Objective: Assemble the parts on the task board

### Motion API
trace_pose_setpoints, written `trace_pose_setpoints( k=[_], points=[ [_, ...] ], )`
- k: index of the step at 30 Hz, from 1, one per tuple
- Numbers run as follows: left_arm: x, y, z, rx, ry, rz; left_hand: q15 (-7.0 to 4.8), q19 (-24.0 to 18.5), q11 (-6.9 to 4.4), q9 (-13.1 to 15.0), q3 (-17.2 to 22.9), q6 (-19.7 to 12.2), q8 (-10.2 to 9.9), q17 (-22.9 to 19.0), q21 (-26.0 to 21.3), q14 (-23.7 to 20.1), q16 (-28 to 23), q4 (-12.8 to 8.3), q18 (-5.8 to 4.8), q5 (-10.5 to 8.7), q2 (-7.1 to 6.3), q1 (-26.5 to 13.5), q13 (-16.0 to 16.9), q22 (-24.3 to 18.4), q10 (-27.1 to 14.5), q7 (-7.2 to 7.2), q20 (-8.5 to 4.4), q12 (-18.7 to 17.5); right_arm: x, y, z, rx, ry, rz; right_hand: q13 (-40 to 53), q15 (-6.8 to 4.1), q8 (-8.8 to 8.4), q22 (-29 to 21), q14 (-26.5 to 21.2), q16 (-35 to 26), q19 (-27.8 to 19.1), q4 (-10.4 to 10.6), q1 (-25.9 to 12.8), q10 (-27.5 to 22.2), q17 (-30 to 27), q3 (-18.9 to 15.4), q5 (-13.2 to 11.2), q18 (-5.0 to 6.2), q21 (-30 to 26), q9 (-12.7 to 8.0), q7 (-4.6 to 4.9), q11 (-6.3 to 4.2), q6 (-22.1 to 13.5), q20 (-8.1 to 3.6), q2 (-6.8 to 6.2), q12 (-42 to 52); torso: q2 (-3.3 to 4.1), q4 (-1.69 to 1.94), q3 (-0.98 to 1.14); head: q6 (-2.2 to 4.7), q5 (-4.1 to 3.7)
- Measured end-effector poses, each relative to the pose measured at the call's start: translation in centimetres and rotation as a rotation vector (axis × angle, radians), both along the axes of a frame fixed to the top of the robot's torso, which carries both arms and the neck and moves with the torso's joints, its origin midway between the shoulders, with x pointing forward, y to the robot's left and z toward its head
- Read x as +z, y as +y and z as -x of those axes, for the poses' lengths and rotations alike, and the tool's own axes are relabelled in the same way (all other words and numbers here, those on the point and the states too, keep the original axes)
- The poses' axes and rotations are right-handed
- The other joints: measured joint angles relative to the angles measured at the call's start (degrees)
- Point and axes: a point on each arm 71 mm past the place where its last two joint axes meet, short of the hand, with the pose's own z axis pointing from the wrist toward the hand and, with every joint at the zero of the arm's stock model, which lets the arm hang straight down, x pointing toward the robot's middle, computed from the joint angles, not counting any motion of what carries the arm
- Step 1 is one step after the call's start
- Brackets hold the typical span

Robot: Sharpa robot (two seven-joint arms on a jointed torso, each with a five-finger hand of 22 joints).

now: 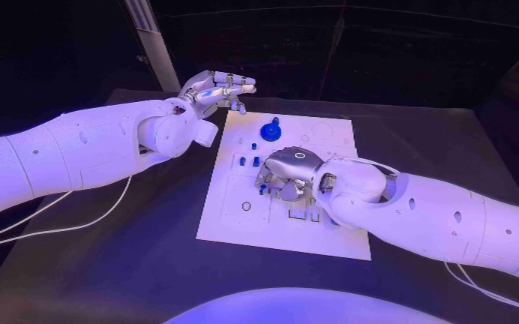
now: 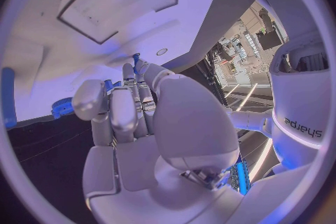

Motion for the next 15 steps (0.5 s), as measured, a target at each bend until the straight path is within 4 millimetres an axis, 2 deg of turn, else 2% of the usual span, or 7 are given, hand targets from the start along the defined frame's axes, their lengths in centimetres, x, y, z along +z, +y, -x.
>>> trace_pose_setpoints(
  k=[10,15],
  points=[
    [0.0,0.03,-0.01,0.0,0.001,0.0,0.0,0.0,0.0,0.0,0.0,0.0,0.0,0.01,0.0,0.0,0.0,0.0,0.0,0.0,0.0,0.0,0.01,0.0,0.0,0.0,0.0,0.0,-0.15,0.23,0.08,0.009,-0.004,0.019,0.0,0.0,-0.01,-0.01,0.0,0.0,0.0,-0.15,-0.22,0.0,-0.01,0.14,0.0,0.0,0.0,0.04,-0.01,0.0,-0.01,0.0,-0.22,0.0,-0.01,-0.03,-0.01,-0.12,0.1],
    [-0.01,0.05,-0.02,0.001,0.001,-0.001,0.0,0.0,0.0,0.0,0.0,0.0,0.0,0.01,0.0,0.0,0.0,0.0,0.0,0.0,0.0,0.0,0.01,0.0,0.0,0.0,0.0,0.0,-0.24,0.4,0.19,0.015,-0.007,0.027,-0.01,0.0,0.02,-0.24,0.0,0.0,0.0,-0.15,-1.41,-0.47,-0.4,0.14,0.0,0.0,0.0,0.11,0.45,0.47,-0.46,0.0,-1.33,0.0,-0.01,-0.03,-0.01,-0.15,0.14]
  ],
)
